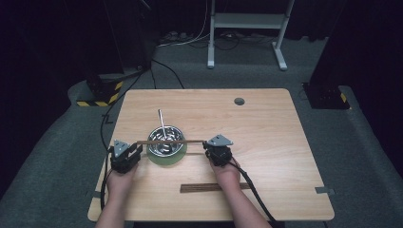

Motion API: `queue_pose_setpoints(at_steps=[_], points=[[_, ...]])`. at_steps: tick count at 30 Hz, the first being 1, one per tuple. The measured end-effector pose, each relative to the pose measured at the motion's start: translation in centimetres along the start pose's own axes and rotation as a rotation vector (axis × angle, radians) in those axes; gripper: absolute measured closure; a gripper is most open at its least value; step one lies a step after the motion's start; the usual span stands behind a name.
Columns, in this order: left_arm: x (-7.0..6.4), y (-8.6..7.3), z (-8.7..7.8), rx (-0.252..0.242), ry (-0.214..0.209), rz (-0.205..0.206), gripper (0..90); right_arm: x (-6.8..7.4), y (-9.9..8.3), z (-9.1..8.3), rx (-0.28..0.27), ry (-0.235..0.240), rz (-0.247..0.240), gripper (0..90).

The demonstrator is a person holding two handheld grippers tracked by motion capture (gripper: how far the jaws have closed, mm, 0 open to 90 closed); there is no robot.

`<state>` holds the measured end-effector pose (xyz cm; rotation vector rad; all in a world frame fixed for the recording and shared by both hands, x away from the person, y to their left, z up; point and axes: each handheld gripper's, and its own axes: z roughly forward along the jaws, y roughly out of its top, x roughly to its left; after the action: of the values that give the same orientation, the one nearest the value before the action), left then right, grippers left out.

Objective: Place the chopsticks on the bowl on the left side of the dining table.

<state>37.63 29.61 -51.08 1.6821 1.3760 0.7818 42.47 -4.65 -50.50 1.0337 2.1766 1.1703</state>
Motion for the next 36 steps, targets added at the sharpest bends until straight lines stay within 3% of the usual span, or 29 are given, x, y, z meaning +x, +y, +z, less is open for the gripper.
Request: queue_pose_setpoints(at_steps=[14,16,17,23,29,36], points=[[0.2,0.0,0.1,0.003,-0.001,-0.002,69.8,0.0,0.0,0.2,0.003,-0.001,0.012,80.1],[0.3,0.0,0.0,0.000,-0.003,-0.008,66.3,-0.1,0.0,0.2,0.005,0.001,0.010,77.5],[0.2,0.1,0.0,-0.004,-0.003,-0.030,64.2,-0.1,0.0,0.2,0.004,0.001,0.014,76.6],[0.5,0.1,-0.2,0.007,-0.002,-0.039,55.6,-0.1,-0.3,-0.3,0.002,0.000,0.022,72.1],[0.4,0.1,-0.6,0.005,0.001,-0.031,47.3,-0.4,-0.8,-1.8,0.004,-0.002,0.021,63.5],[-0.7,0.1,-1.9,0.007,0.010,-0.013,40.9,-2.0,-2.2,-4.6,-0.007,-0.023,0.027,49.6]])
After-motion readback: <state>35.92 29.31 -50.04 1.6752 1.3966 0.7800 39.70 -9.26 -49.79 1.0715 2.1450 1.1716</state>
